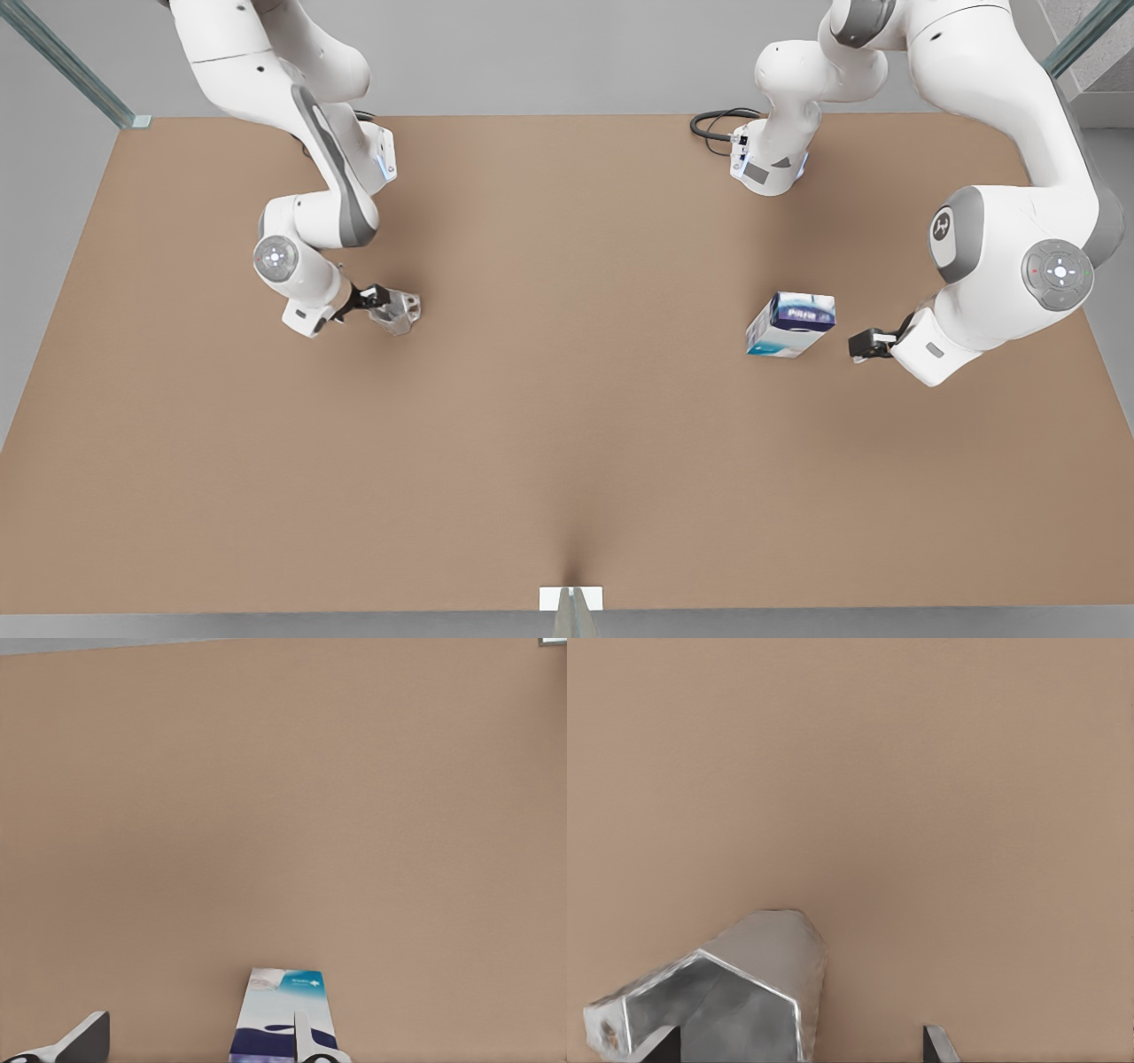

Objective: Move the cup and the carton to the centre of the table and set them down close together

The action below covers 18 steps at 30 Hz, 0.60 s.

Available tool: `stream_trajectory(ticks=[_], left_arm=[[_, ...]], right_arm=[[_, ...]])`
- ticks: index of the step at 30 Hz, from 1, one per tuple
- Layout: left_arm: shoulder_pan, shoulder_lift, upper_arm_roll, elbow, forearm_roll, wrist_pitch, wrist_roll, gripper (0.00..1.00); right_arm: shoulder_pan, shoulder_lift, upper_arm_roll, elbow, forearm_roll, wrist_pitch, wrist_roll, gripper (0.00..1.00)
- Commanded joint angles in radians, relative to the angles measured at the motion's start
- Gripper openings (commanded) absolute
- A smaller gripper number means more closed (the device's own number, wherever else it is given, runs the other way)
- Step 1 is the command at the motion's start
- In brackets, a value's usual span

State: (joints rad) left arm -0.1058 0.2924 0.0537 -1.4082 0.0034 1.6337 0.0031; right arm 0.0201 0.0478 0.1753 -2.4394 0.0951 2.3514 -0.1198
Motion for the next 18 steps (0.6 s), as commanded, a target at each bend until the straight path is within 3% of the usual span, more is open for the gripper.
stream_trajectory(ticks=[1,18], left_arm=[[0.000,0.001,0.000,0.000,0.000,0.000,0.000,1.00],[0.008,0.011,0.000,0.000,0.000,0.002,0.000,1.00]], right_arm=[[0.009,0.000,0.000,-0.004,0.000,0.002,0.000,1.00],[0.015,0.060,0.000,-0.073,-0.002,0.094,-0.001,1.00]])
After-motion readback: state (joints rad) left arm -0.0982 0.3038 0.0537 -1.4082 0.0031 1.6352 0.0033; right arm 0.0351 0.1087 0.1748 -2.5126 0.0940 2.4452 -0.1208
